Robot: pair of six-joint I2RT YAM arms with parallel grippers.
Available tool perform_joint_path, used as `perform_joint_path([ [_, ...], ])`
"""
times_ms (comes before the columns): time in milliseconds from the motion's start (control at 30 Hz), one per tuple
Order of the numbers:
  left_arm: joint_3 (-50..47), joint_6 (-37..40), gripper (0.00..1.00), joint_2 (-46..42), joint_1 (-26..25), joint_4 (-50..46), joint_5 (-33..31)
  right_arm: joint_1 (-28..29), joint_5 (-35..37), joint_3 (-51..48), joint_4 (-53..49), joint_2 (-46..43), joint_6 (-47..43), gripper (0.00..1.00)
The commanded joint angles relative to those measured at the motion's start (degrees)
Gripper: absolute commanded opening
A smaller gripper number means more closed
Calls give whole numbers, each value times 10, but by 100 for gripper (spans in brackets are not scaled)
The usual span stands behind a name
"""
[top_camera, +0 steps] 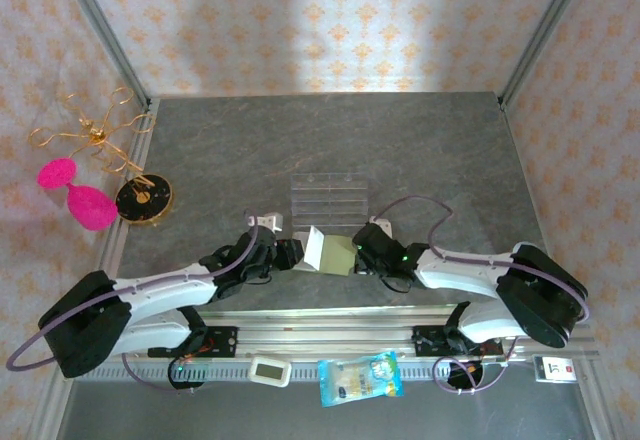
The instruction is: Take the credit cards out of the card holder
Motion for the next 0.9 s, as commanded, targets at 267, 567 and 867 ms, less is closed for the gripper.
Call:
perform_joint_path([
  [267,60,21,14,117,-4,91,88,-2,41,5,-39,-87,-10,42],
  [567,94,24,1,199,-23,116,133,-2,-87,26,19,-160,-52,35],
  [867,129,32,0,248,-30,95,151,-3,-123,60,42,-78,-53,37],
])
